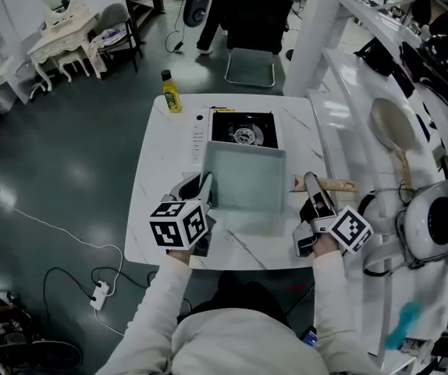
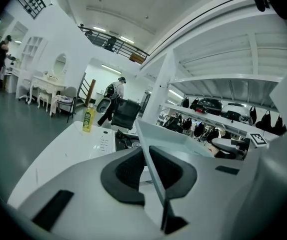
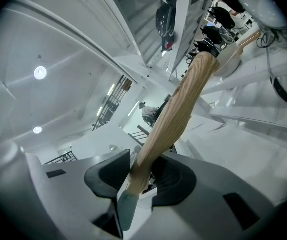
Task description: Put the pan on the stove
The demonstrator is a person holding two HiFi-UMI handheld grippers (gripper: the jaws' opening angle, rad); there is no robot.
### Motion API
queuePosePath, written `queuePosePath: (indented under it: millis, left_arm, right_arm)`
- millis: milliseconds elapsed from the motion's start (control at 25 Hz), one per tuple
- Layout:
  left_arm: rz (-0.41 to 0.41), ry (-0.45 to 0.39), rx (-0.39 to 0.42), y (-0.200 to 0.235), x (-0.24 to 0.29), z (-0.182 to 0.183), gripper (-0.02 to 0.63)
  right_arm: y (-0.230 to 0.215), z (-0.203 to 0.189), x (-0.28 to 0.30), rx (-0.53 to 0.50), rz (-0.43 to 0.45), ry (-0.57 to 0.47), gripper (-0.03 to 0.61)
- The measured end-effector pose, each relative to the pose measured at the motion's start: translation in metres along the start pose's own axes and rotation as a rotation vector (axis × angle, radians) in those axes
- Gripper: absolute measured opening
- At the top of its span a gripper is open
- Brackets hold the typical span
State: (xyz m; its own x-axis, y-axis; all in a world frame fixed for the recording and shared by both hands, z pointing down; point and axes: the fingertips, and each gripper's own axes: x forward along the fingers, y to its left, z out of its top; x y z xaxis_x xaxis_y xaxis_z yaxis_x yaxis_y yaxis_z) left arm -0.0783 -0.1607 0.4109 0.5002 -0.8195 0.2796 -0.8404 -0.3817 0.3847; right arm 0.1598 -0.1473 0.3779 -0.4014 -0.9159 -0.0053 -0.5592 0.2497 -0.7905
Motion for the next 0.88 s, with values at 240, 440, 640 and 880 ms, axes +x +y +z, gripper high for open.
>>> queuePosePath:
  millis: [240, 440, 640, 880]
  left_arm:
    - [-0.002, 0.017, -0.002, 0.011, 0.029, 0.009, 0.044]
    - [0.019, 0.027, 0.001, 0.017, 0.055, 0.012, 0.046]
    - [0.025, 0.041, 0.005, 0.024, 0.085, 0.017, 0.046]
    - [0.054, 0.054, -0.003, 0.037, 0.112, 0.023, 0.046]
  right_arm:
    - [-0.023, 0.01, 0.023, -0.017, -0.059, 0.015, 0.149]
    - [-0.036, 0.019, 0.045, -0.02, -0.059, 0.034, 0.149]
    - [-0.051, 0.031, 0.073, -0.013, -0.043, 0.049, 0.15]
    - [-0.068, 0.038, 0.102, -0.005, -0.05, 0.083, 0.15]
